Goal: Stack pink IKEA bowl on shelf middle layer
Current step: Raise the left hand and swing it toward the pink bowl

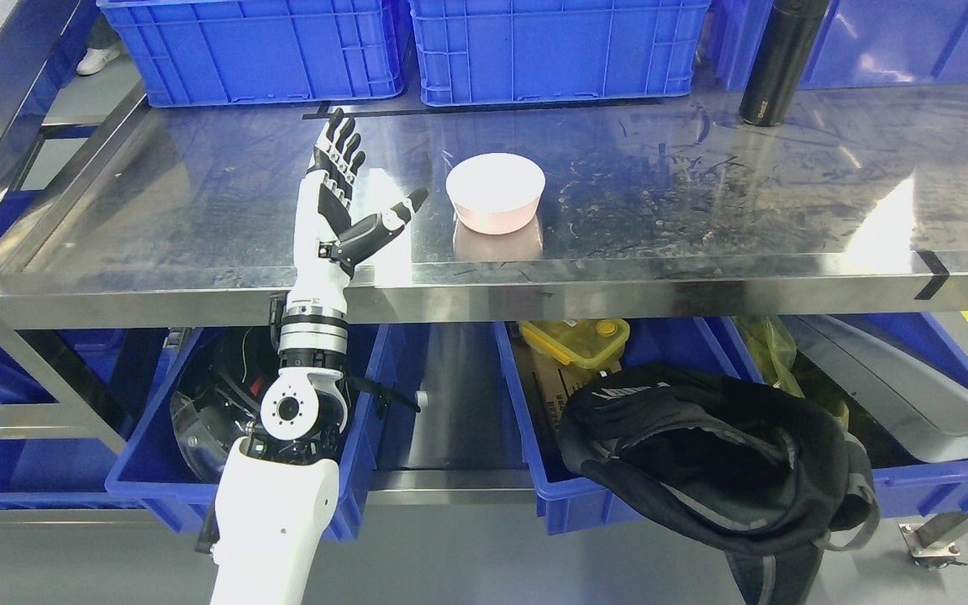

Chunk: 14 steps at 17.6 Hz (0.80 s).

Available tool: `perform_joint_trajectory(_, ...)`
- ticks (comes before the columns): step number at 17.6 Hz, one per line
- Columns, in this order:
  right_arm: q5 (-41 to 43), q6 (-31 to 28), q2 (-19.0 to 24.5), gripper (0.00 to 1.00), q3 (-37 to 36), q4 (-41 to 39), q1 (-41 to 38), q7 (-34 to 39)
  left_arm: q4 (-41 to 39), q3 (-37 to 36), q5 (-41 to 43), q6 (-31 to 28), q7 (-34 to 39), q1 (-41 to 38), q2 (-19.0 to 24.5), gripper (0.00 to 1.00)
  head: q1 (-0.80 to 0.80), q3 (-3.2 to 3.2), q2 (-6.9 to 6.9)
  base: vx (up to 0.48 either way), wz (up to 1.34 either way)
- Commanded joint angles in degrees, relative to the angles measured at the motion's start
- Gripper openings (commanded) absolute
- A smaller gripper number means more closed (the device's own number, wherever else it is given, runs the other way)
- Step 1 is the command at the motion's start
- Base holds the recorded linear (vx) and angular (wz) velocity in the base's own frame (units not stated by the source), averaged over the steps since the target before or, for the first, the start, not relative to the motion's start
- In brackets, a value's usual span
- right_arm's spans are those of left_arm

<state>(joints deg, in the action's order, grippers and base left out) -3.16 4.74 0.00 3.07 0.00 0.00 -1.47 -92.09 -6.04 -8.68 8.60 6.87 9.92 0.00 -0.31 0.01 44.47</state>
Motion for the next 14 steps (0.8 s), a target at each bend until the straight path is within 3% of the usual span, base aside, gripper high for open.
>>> perform_joint_trajectory(1,0.0,0.0,-1.0,1.0,0.0,-1.0,-1.3,0.0,0.0,1.4,0.0,1.2,-0.1,-0.2,1.0,1.0,0.0,0.0,0.0,0.0,0.0)
perform_joint_trajectory(4,0.0,0.0,-1.0,1.0,0.0,-1.0,-1.3,0.0,0.0,1.5,0.0,2.1,-0.2,0.1,1.0,1.0,0.0,0.0,0.0,0.0,0.0)
perform_joint_trajectory(6,0.1,0.0,-1.0,1.0,0.0,-1.0,-1.3,0.0,0.7,1.3,0.0,2.0,-0.8,2.5,3.3,1.0,0.0,0.0,0.0,0.0,0.0)
perform_joint_trajectory(10,0.0,0.0,-1.0,1.0,-0.1,-1.0,-1.3,0.0,1.5,1.3,1.2,1.6,-14.9,8.5,8.8,1.0,0.0,0.0,0.0,0.0,0.0)
perform_joint_trajectory(12,0.0,0.0,-1.0,1.0,-0.1,-1.0,-1.3,0.0,1.7,0.5,11.2,0.4,-19.1,13.3,13.3,1.0,0.0,0.0,0.0,0.0,0.0)
perform_joint_trajectory(14,0.0,0.0,-1.0,1.0,0.0,-1.0,-1.3,0.0,1.7,-2.2,21.9,-1.3,-28.7,18.4,17.3,1.0,0.0,0.0,0.0,0.0,0.0)
